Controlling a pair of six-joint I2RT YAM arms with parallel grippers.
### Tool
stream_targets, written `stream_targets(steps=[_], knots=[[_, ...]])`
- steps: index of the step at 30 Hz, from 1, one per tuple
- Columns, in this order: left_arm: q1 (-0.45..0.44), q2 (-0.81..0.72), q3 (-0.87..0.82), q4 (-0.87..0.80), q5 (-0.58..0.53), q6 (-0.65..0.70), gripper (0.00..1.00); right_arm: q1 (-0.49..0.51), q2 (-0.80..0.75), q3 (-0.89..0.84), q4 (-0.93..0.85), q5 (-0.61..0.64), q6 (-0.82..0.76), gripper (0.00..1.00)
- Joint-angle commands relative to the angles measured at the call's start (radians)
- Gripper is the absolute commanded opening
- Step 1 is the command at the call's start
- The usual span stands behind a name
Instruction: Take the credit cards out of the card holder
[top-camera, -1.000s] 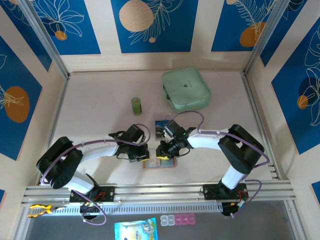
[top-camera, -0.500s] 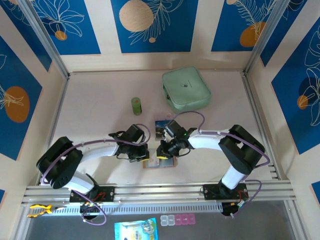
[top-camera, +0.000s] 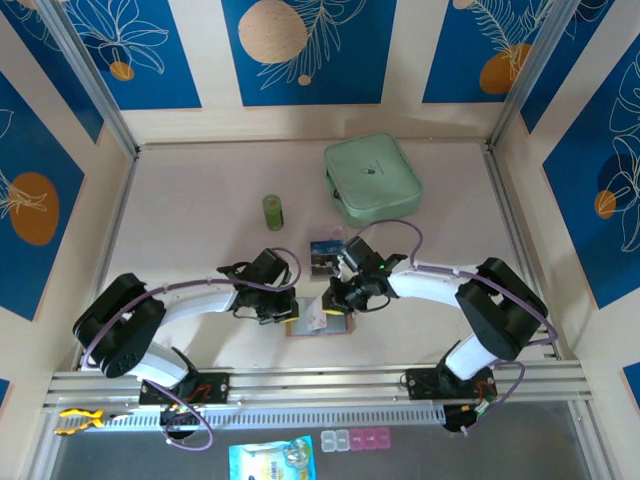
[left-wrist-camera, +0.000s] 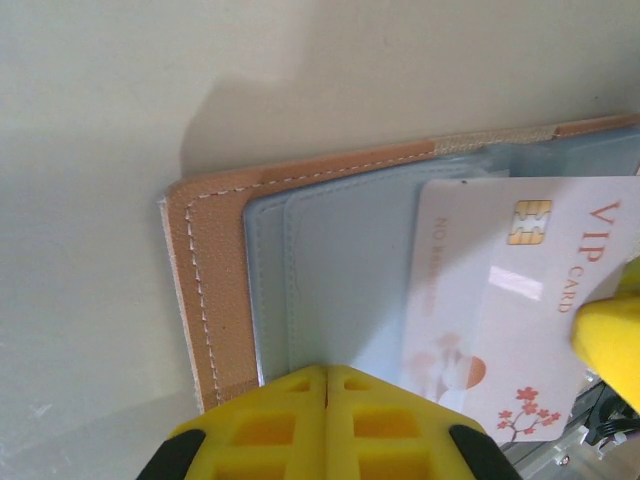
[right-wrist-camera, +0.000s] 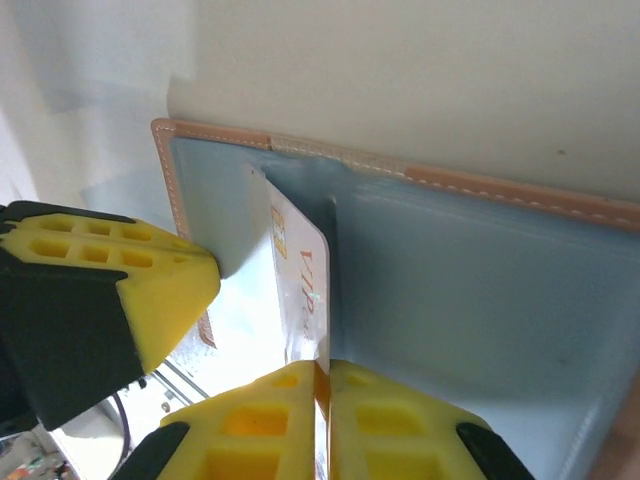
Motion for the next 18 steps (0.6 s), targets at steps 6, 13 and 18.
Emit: stream_targets(steps=[6,13,18], knots=[[-0.004,0.026,0.003,-0.065,-0.026,0.018,0.0,-0.004,-0.063,0.057,-0.187,0.068,-0.079,0.11],[-0.004,0.024,0.001,-0.055,-0.02,0.015,0.0,0.017,-0.061,0.107,-0.258,0.121,-0.1,0.11],[-0.004,0.03,0.001,-0.042,-0.01,0.014,0.0,0.033,-0.035,0.129,-0.266,0.128,-0.103,0.11]])
